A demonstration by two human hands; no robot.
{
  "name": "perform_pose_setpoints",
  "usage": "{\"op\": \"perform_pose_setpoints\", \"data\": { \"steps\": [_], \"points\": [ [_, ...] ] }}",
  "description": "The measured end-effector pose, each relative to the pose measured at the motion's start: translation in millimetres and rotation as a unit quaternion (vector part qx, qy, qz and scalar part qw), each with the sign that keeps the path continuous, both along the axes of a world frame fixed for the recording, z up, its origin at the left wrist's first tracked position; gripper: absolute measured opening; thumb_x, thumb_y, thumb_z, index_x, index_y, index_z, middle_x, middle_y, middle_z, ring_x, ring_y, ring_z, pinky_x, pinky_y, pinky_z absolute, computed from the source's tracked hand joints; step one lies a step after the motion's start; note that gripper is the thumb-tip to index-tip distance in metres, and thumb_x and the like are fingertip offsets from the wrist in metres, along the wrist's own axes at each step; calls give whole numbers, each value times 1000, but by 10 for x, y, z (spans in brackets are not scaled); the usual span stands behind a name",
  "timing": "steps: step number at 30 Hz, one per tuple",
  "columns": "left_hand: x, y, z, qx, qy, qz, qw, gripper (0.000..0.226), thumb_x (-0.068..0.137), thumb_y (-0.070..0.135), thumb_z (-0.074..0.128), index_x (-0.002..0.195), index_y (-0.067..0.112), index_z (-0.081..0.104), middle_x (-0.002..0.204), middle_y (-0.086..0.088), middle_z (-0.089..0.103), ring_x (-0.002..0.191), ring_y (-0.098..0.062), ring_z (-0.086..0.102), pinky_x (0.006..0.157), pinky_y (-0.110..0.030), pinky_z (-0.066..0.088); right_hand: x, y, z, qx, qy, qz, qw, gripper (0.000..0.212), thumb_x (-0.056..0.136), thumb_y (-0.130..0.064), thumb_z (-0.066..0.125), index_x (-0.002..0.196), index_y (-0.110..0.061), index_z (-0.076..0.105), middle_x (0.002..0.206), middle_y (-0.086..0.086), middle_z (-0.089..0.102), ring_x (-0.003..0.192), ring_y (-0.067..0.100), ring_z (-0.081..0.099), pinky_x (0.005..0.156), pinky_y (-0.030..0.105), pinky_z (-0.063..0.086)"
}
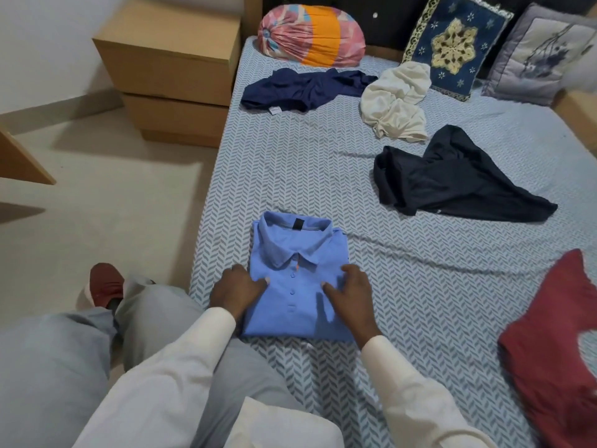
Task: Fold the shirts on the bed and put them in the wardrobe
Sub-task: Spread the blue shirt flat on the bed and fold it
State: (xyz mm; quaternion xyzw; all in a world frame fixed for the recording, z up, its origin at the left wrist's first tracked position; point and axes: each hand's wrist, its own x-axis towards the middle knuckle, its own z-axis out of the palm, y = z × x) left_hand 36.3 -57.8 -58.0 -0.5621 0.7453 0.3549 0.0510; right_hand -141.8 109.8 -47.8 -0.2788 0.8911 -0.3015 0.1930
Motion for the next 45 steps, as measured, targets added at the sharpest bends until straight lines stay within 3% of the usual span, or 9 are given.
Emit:
{"op": "perform_pose_setpoints", "data": {
  "steps": [5, 10, 14, 17, 21, 28, 32, 37, 45],
  "points": [
    [230, 180, -7, 68, -27, -41, 996, 46, 89, 42, 63, 101, -2, 61, 110, -23, 65, 101, -34, 62, 74, -33, 44, 98, 498, -90, 56, -185, -58, 979, 42, 75, -33, 83, 100, -18, 52, 92, -2, 62, 86, 19, 62, 72, 33, 48],
    [207, 207, -31, 153, 104, 89, 979, 46, 86, 34, 66, 116, 9, 42, 114, -19, 60, 105, -35, 60, 91, -44, 50, 70, 445, -89, 33, -148, -56, 987, 44, 72, -25, 84, 56, -17, 43, 53, -3, 44, 49, 11, 44, 50, 29, 30],
    [129, 186, 19, 188, 170, 135, 958, 91, 81, 33, 64, 152, 25, 8, 137, -17, 49, 113, -36, 57, 96, -47, 49, -63, 218, -55, -3, -175, -56, 983, 37, 79, -25, 80, 89, -14, 46, 76, 1, 51, 64, 10, 53, 58, 31, 39],
    [40, 89, -1, 159, 170, 148, 961, 87, 88, 25, 56, 154, 34, 0, 140, -15, 49, 113, -34, 56, 97, -42, 48, -224, 60, 10, -32, -262, -22, 964, 87, 84, -27, 77, 148, -25, 18, 124, -1, 50, 112, 27, 57, 76, 34, 48],
    [-81, -23, 53, 132, 155, 147, 968, 78, 93, 26, 51, 154, 36, 4, 138, -17, 51, 109, -34, 57, 88, -34, 44, -367, -38, -7, -65, -245, 77, 964, 103, 84, -28, 77, 155, -41, 3, 160, -15, 18, 140, 17, 36, 102, 44, 47],
    [-264, -144, 262, 90, 206, -20, 974, 73, 96, 11, 54, 154, 31, 14, 148, -6, 41, 117, -33, 55, 66, -29, 46, -452, -8, 99, -52, -284, 126, 949, 70, 81, -38, 74, 141, -50, 40, 156, -13, 28, 139, 18, 38, 105, 48, 47],
    [-331, -161, 213, 72, 217, -109, 967, 64, 84, 12, 59, 142, 33, 41, 144, 0, 46, 129, -24, 48, 99, -43, 47, -495, -42, 237, -26, -301, 112, 947, 69, 86, -20, 74, 145, -33, 41, 151, -3, 40, 128, 23, 51, 96, 45, 54],
    [-278, -153, 256, 43, 220, -153, 962, 71, 85, 12, 59, 150, 27, 35, 154, -1, 34, 140, -21, 36, 111, -42, 38, -347, -161, 545, 10, -243, 129, 961, 75, 87, -15, 73, 150, -25, 35, 145, 1, 43, 118, 27, 58, 74, 39, 60],
    [55, -641, 407, 34, 260, -184, 947, 82, 88, 10, 64, 155, 20, 18, 159, -5, 22, 143, -23, 30, 106, -31, 36, 37, -745, 852, 2, -157, 161, 974, 75, 87, -9, 73, 151, -21, 36, 142, -4, 47, 105, 20, 66, 70, 47, 61]
  ]
}}
